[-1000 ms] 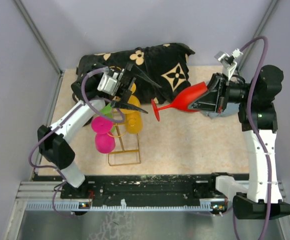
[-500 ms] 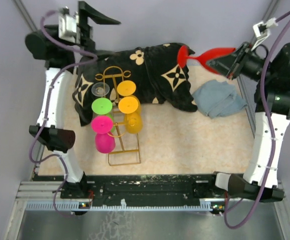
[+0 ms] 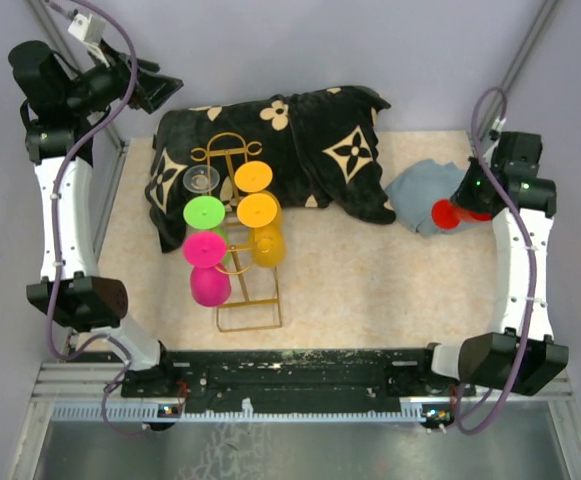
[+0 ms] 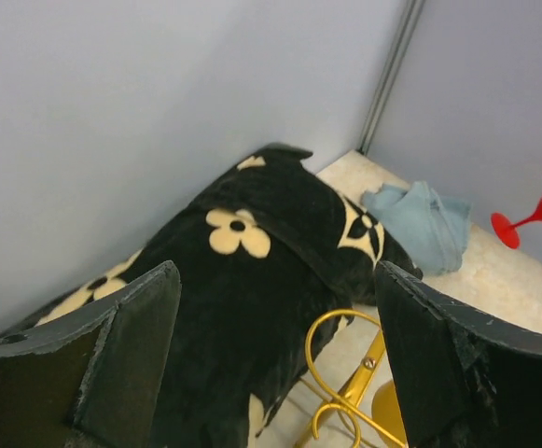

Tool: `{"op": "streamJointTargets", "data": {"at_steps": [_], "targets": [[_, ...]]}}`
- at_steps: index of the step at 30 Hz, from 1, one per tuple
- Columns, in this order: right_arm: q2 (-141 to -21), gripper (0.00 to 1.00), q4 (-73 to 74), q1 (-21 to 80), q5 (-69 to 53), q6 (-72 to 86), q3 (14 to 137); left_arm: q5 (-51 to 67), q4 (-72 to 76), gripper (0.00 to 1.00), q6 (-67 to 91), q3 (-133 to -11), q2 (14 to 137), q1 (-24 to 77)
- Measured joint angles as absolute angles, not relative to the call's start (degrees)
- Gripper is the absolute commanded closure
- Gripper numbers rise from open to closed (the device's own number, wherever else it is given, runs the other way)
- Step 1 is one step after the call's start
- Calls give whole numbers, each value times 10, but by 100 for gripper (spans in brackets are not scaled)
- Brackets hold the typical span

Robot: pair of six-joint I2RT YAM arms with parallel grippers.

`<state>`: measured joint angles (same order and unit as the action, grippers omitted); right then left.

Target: Take the wine glass off the wine glass rack

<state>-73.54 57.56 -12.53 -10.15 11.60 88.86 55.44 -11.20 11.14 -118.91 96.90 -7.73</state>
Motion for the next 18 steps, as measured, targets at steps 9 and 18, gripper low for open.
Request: {"op": "streamJointTargets", "data": {"at_steps": [9,18], "targets": [[-733,100,588,8,14,129,788,466,-281,12,18,-1165,921,-75],[-773,100,559,70,90,153,741,430,-335,12,1,-1129,914,-75]]}}
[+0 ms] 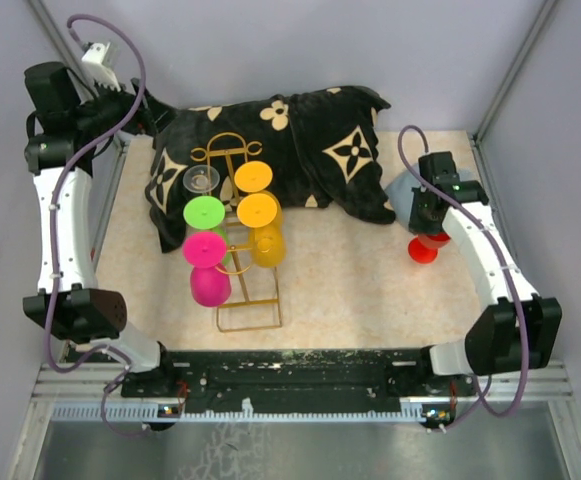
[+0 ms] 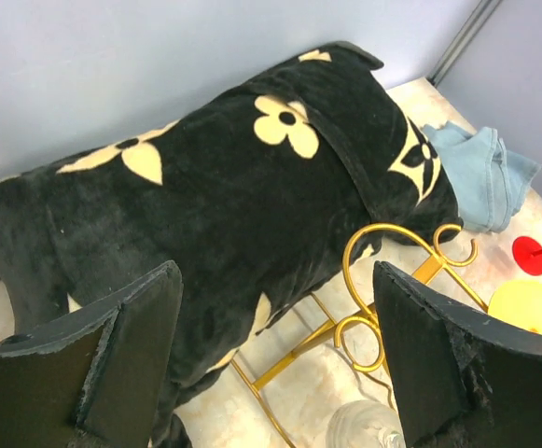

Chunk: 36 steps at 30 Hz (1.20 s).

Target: Take the wine glass off the wine glass rack

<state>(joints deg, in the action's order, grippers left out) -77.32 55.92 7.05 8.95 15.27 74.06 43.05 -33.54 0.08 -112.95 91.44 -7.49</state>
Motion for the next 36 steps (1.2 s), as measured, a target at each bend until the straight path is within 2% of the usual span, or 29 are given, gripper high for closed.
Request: {"op": "streamJointTargets", "data": {"at_steps": [14,19,30,33,36], "targets": [[-815,99,493,68,101,192,664,424,-350,12,-8,-1120,887,-75],[-823,71,488,68,100,199,664,425,-354,12,-9,-1120,887,-75],[-823,52,501,68,99,198,672,432,-361,12,-9,-1120,887,-75],[-822,49,523,68,97,198,701,432,-361,12,-8,-1120,887,-75],[-816,42,549,68,94,198,755,431,-361,11,-4,-1120,887,-75]]}}
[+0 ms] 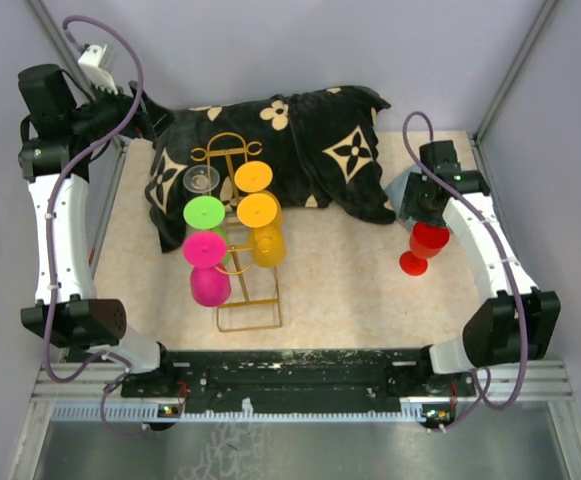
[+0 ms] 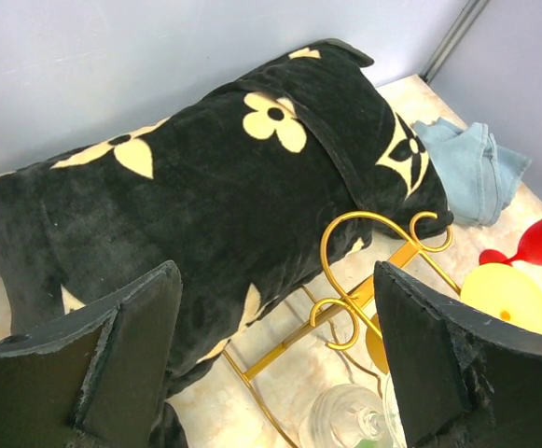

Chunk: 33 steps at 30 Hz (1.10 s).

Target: Take the wine glass off the wine glass rack

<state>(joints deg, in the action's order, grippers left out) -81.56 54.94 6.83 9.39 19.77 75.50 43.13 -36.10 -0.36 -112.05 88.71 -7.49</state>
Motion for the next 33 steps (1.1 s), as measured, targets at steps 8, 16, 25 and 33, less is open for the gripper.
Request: {"op": "streamJointTargets", "data": {"at_steps": [8,16,25,33], "targets": [[-768,32,604,68,71,195,903,429,-398,16,70,-1159,908,-75],[-746,32,624,68,25,196,965,498,-392,18,260,-1002,860,-99],[-747,32,636,68,0,195,965,568,-345,26,411,-882,771,-142],[-747,32,638,68,-9,193,964,601,-349,29,425,-830,710,-159]]}}
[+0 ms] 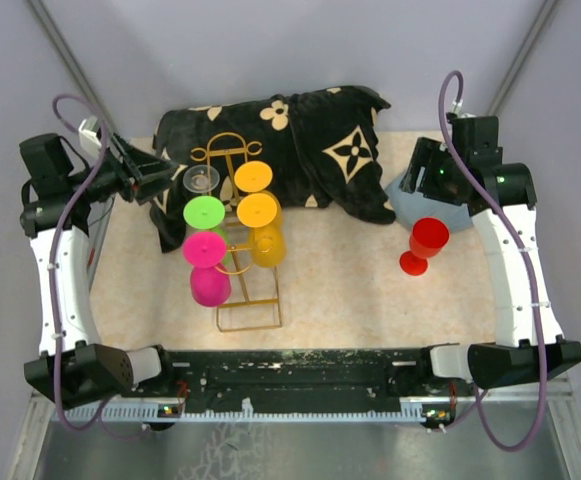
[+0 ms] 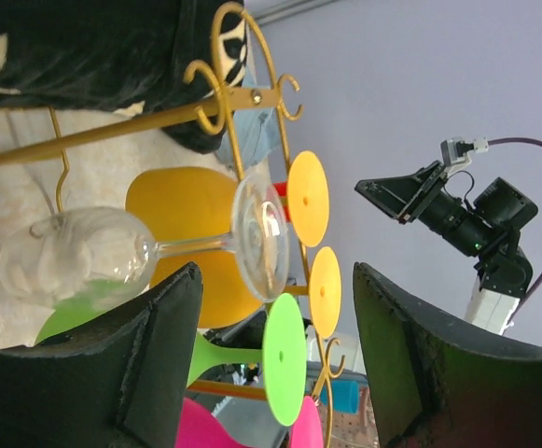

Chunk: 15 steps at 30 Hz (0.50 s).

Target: Take the wine glass off the wine glass rack

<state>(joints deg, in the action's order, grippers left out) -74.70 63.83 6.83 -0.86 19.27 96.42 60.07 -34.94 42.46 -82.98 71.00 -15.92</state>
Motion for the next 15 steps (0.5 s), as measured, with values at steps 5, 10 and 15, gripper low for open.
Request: {"op": "streamJointTargets", "data": {"at_steps": [5,10,15], "targets": [[-747,32,642,68,-12,191,964,608,-358,33,424,-791,703,-163],[-747,32,643,68,-13,191,963,615,-363,39,427,-784,703,-163],[-741,32,643,68,-14,191,951,628,-362,40,437,-784,706,-163]]}}
